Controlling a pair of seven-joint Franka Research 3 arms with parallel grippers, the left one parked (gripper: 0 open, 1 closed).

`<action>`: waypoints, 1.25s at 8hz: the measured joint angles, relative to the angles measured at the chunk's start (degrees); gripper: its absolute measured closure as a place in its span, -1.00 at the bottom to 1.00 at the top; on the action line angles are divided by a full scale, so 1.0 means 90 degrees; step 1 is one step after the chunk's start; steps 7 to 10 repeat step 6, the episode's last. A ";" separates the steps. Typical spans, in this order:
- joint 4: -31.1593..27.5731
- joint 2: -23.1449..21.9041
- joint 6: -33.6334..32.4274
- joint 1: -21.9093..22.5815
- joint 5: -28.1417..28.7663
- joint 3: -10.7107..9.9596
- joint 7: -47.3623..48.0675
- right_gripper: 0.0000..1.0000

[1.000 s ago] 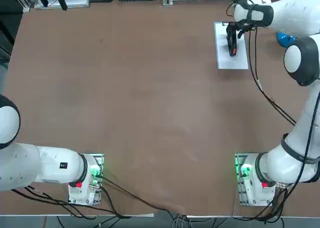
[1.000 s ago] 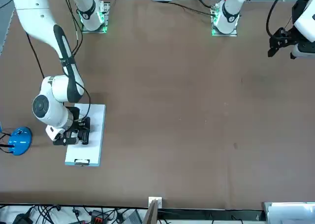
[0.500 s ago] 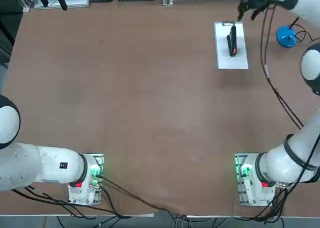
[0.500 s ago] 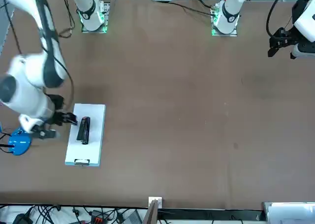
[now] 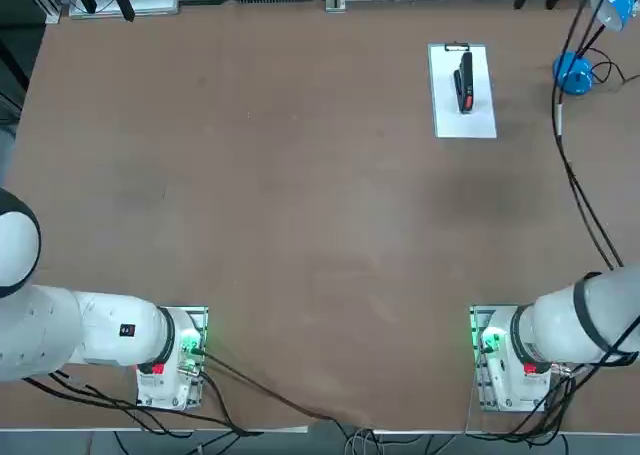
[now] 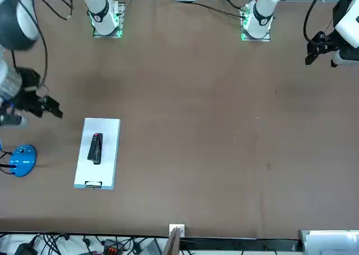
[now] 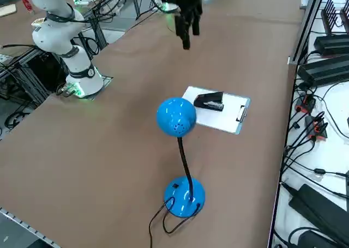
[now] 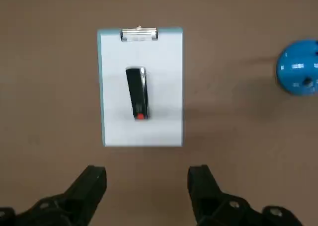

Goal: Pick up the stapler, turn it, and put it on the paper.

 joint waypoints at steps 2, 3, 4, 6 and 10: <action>0.0330 -0.0261 -0.0897 -0.0175 0.0000 0.0010 0.0040 -1.00; 0.0326 -0.0435 -0.1074 -0.0374 0.0001 0.0046 -0.0009 -1.00; 0.0231 -0.0649 -0.1172 -0.0478 0.0001 0.0072 -0.0042 -1.00; -0.0008 -0.1028 -0.1266 -0.0491 0.0001 0.0143 -0.0044 -1.00; -0.0008 -0.1028 -0.1266 -0.0491 0.0001 0.0143 -0.0044 -1.00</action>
